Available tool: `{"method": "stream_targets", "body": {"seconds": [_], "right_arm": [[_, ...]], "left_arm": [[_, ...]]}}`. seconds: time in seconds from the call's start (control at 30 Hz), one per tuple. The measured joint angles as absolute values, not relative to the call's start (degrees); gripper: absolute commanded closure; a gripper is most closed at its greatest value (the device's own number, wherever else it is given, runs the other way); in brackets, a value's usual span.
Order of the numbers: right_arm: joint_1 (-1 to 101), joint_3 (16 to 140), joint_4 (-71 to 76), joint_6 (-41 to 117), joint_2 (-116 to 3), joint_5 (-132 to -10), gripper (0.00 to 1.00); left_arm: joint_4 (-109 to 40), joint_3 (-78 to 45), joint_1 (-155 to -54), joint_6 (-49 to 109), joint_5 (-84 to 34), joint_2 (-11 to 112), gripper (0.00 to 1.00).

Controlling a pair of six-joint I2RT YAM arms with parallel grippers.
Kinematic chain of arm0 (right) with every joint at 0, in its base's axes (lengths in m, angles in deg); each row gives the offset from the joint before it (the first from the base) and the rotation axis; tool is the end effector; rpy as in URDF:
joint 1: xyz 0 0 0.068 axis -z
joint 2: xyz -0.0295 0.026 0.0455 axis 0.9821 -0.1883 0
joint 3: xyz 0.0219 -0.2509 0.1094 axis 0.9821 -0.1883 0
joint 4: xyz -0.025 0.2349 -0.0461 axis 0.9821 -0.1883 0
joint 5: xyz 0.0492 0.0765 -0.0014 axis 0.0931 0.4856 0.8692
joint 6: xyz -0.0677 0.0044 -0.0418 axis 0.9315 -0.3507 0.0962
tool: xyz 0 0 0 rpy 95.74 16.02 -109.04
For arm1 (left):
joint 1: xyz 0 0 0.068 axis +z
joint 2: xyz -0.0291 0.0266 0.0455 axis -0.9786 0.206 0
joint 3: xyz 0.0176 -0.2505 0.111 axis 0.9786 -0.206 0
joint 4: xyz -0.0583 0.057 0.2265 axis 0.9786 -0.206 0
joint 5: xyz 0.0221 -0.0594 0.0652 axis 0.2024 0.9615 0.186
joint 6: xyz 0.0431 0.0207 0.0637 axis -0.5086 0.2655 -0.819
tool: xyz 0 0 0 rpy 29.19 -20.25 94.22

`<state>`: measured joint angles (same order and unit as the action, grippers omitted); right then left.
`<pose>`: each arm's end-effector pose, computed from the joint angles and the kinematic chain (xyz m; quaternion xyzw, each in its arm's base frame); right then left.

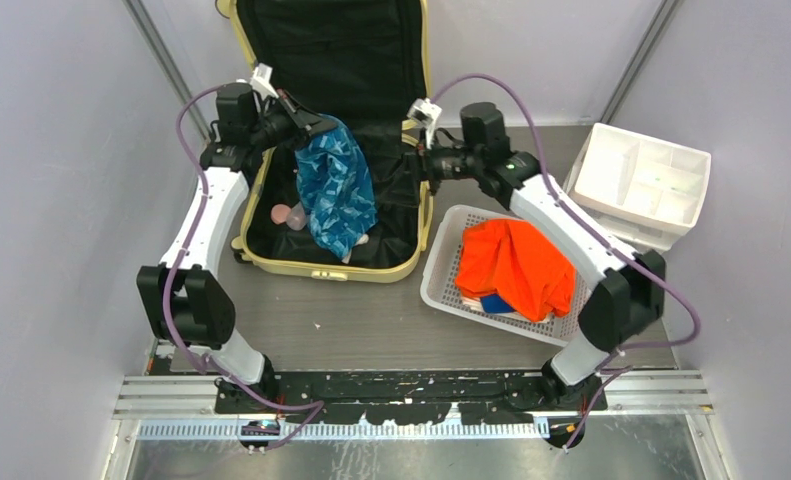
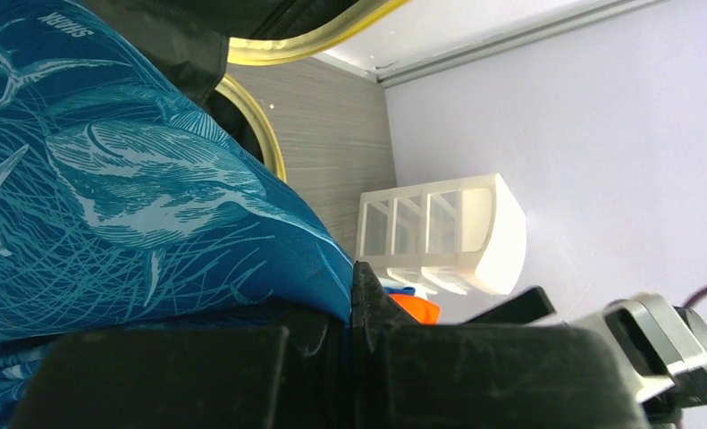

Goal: Open, take out, and arrange the luggage
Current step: Pick up the clothes from the luggage.

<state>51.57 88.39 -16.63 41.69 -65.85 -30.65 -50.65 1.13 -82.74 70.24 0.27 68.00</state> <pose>0.2926 0.2105 0.3752 -0.3803 0.6998 0.4612 0.3912 0.3791 -0.0689 0.3899 -0.1502 0.7730 -0.4762 0.3913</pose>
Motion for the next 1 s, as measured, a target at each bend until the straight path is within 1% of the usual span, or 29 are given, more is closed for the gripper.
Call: {"method": "stream_targets", "body": {"seconds": [0.23, 0.47, 0.73, 1.0], "right_arm": [[47.0, 98.3, -8.2, 31.5, -79.5, -37.5, 0.12], [45.3, 107.6, -6.8, 25.1, -90.3, -40.5, 0.12], [44.8, 112.4, -7.6, 23.7, -91.2, -39.2, 0.11], [44.8, 114.6, -9.2, 22.8, -90.8, -39.1, 0.09]], "left_arm": [[-49.0, 0.5, -82.9, 73.3, 0.0, 65.2, 1.00], [-48.1, -0.3, -83.0, 75.3, -0.1, 62.6, 0.99], [-46.0, -1.4, -83.1, 77.5, -0.5, 62.1, 1.00], [-39.2, -5.4, -84.4, 85.4, -2.3, 61.4, 0.99]]}}
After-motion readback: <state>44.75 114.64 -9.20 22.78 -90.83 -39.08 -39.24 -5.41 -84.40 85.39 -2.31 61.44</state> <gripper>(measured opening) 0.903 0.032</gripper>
